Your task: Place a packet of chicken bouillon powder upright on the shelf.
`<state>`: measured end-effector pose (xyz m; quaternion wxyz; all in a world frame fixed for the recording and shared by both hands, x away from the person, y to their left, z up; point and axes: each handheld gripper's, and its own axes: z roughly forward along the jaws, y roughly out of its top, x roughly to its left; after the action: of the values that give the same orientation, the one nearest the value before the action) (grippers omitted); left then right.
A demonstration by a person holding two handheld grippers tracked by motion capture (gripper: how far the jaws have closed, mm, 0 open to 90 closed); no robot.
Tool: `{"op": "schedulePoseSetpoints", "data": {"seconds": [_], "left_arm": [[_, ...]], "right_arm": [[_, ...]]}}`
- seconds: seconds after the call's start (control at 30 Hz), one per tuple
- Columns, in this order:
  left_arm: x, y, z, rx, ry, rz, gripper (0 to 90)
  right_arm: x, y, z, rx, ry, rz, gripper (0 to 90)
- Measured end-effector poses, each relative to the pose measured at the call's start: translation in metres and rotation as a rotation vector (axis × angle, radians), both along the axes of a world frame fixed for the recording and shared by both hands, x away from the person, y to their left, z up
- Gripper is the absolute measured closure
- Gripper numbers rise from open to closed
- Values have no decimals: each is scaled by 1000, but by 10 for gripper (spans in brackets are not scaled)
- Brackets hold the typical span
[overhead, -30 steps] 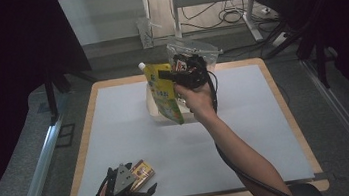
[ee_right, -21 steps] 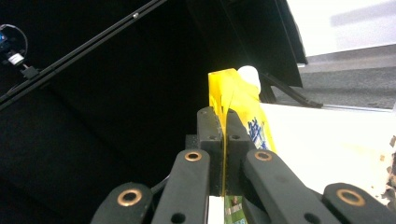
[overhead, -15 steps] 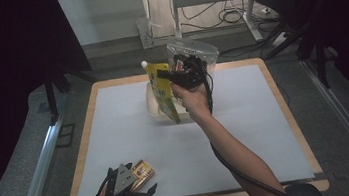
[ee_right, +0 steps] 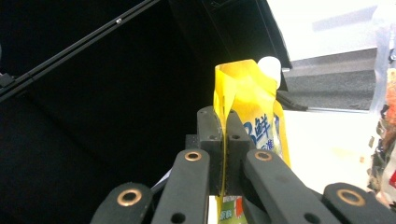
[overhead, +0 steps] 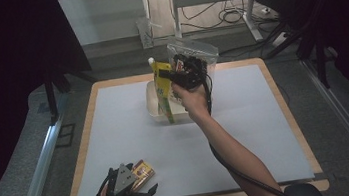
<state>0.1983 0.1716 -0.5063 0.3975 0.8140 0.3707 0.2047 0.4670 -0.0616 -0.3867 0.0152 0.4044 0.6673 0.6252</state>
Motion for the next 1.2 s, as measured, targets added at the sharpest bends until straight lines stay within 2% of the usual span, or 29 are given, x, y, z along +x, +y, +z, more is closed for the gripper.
{"op": "schedulePoseSetpoints", "data": {"seconds": [0.13, 0.2, 0.23, 0.27, 0.37, 0.47, 0.5, 0.6, 0.63, 0.67, 0.7, 0.8, 0.83, 0.87, 0.9, 0.93, 1.03, 1.07, 1.1, 1.13, 1.2], "left_arm": [[1, -1, 0, 0, 12, 4, 2], [3, 1, 3, -27, 27, 5, 1], [3, 1, 3, -27, 27, 5, 1], [7, 3, 6, -45, 28, 12, 4], [15, 7, 11, -47, 29, 37, 24], [23, 9, 13, -66, 42, 41, 42], [34, 9, 16, -81, 57, 44, 55], [51, 10, 20, -106, 78, 41, 94], [57, 8, 22, -107, 77, 42, 93], [57, 8, 22, -107, 77, 42, 87], [69, 4, 25, -103, 73, 35, 75], [88, -2, 27, -104, 68, 21, 44], [88, -2, 27, -104, 68, 21, 43], [100, -6, 28, -128, 71, 20, 43], [100, -6, 28, -128, 71, 20, 46], [113, -10, 30, -151, 73, 22, 53], [130, -20, 34, -171, 66, 11, 80], [130, -20, 34, -171, 66, 11, 98], [139, -28, 37, -168, 48, 13, 123], [139, -28, 37, -168, 48, 13, 140], [149, -36, 42, -171, 28, 16, 192]], "right_arm": [[2, -2, -3, -11, -9, -4, 898], [2, -2, -3, -16, -12, -8, 898], [2, -2, -3, -16, -12, -8, 898], [2, -1, -4, -22, -14, -2, 898], [2, 0, -4, -26, -17, 3, 898], [2, 0, -4, -29, -24, 8, 898], [2, 0, -4, -32, -26, 11, 898], [2, 1, -4, -33, -29, 17, 898], [2, 2, -4, -35, -30, 16, 898], [2, 2, -4, -35, -31, 18, 898], [2, 2, -4, -36, -31, 19, 898], [1, 3, -3, -36, -31, 22, 898], [1, 3, -3, -34, -29, 23, 898], [1, 3, -3, -34, -29, 23, 898], [1, 3, -3, -34, -29, 25, 898], [1, 2, -3, -34, -29, 26, 898], [1, 2, -3, -34, -29, 29, 898], [1, 2, -3, -34, -29, 29, 898], [1, 2, -3, -35, -29, 31, 898], [1, 2, -3, -36, -29, 31, 898], [1, 3, -3, -36, -30, 33, 898]]}}
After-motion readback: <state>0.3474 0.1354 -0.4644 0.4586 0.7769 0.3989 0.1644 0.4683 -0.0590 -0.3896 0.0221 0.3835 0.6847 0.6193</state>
